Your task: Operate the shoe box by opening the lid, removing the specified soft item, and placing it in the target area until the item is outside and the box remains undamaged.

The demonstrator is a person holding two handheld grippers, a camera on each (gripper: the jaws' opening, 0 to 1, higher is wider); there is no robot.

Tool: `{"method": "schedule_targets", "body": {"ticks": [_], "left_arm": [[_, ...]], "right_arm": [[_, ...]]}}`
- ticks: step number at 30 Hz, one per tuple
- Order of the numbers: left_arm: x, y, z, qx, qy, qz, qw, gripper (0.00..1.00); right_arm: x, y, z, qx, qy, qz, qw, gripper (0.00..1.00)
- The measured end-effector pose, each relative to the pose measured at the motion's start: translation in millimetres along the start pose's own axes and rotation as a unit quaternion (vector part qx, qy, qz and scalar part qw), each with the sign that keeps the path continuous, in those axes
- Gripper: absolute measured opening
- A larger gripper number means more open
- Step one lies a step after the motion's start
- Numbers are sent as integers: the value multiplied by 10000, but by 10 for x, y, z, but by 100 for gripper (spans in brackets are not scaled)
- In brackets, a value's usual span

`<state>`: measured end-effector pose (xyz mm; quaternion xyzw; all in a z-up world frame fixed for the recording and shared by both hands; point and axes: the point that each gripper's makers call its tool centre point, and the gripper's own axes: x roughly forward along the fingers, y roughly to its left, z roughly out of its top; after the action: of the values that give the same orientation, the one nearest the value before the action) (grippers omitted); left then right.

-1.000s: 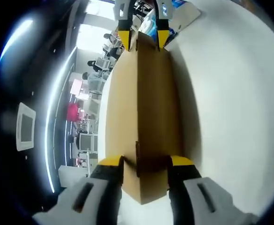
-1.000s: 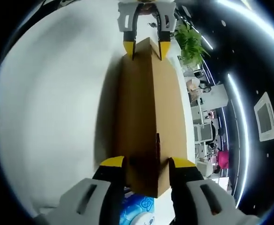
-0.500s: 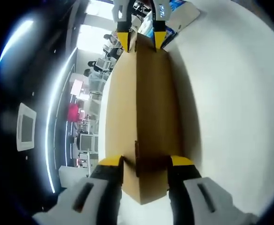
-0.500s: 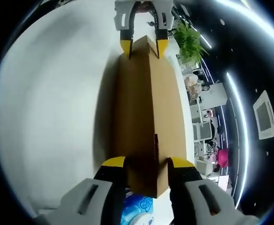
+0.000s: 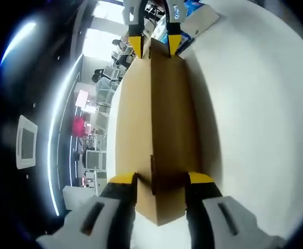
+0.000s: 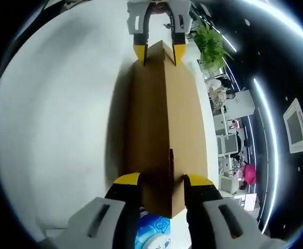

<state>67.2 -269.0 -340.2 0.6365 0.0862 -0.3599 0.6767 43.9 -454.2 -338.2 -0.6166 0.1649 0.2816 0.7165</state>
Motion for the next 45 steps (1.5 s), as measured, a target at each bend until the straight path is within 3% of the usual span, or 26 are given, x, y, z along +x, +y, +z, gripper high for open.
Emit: {"method": "schedule_targets", "body": {"ticks": [17,23,25,31,34,45], "left_arm": [[-182,-155,64,-17,-46,-144,9999,36],[-262,-215,96,-84,-59,-161,9998,36],[-264,-220,96,-118,-72,-149,9998,36],[-252,-216,97,-136,-30,-164,9998,36],[-247,-219,96,-138,-53,-159,9998,36],[-249,-217,92,-224,-224,-116,9994,36]], "right_arm": [[-188,141,47,38,67,140,9999,31],[-264,148,70,127,66,112,9998,25],[-261,140,64,-113,101,151,9998,25],[-154,249,-43,-232,205,130,9994,42],[-160,151,-33,-307,195,-76,9993,34],[-130,132,-23,-166,334,-100,9993,33]]}}
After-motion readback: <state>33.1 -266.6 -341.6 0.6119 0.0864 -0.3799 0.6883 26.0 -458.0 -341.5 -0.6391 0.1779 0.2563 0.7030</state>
